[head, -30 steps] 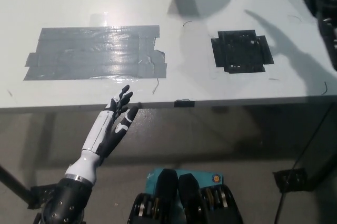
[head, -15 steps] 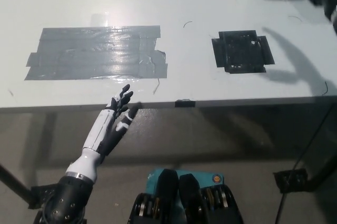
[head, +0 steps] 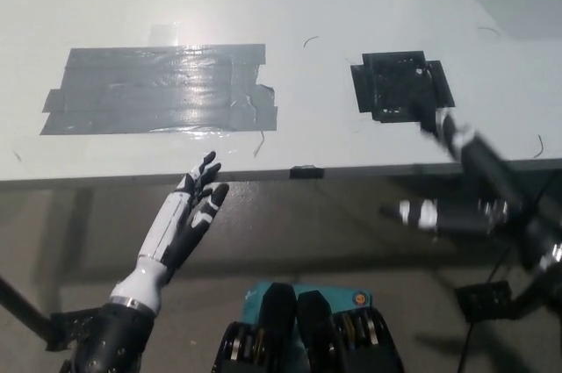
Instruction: A toilet paper roll is kept on the black spot on the desk infront of the robot and the robot inserts its right thumb into the hole in the centre to grab the roll. Then it passes the roll to a person.
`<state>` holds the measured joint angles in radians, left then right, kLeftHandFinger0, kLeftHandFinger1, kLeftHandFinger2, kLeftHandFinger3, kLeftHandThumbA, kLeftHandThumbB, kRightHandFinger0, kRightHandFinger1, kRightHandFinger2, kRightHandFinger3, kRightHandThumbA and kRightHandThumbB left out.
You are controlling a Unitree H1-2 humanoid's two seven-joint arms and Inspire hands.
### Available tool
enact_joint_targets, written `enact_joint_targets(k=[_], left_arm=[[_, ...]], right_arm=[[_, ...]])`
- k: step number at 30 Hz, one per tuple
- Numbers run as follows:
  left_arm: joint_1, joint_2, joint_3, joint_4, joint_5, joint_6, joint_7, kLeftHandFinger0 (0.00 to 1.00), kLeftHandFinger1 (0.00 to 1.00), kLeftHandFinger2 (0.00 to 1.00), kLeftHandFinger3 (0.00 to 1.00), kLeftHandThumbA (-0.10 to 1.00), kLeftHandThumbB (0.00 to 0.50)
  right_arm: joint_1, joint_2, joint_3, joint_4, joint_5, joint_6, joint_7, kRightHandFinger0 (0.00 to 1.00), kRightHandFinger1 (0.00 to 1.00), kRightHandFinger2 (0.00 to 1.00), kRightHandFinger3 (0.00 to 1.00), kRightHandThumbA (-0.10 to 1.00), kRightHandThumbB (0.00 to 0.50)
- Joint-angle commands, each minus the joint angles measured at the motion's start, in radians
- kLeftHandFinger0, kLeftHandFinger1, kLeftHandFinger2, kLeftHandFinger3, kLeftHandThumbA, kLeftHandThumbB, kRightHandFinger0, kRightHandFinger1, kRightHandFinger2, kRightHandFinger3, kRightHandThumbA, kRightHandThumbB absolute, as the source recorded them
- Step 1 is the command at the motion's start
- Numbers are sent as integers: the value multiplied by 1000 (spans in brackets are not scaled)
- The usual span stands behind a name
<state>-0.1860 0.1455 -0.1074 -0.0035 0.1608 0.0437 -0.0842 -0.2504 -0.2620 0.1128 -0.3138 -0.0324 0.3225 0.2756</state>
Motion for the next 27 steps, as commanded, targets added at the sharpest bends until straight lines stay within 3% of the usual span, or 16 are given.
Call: enact_joint_targets(k=[1, 5, 8, 12, 22, 27], left_arm=[[37, 4, -6, -42, -9, -58, -9, 1000, 1000, 1000, 1000, 882, 30], [64, 3, -9, -51, -10, -53, -12, 1000, 1000, 1000, 1000, 853, 24], [76, -1, -15, -50, -7, -57, -12, 1000, 1000, 1000, 1000, 815, 23], [105, -1, -25, -61, 6, -53, -11, 1000, 1000, 1000, 1000, 795, 20], [166, 3, -36, -79, 8, -49, -8, 1000, 1000, 1000, 1000, 773, 30], [210, 0, -44, -85, 8, -46, -9, 1000, 1000, 1000, 1000, 762, 39]], right_arm=[[39, 37, -21, 85, -34, -222, -78, 1000, 1000, 1000, 1000, 856, 352], [79, 53, -14, 194, -55, -283, -94, 1000, 1000, 1000, 1000, 830, 322], [99, 61, -17, 256, -61, -313, -106, 1000, 1000, 1000, 1000, 810, 341], [142, 61, -14, 300, -62, -346, -106, 1000, 1000, 1000, 1000, 757, 317], [203, 75, 1, 340, -69, -405, -110, 1000, 1000, 1000, 1000, 746, 335], [241, 79, 4, 358, -55, -432, -100, 1000, 1000, 1000, 1000, 742, 308]])
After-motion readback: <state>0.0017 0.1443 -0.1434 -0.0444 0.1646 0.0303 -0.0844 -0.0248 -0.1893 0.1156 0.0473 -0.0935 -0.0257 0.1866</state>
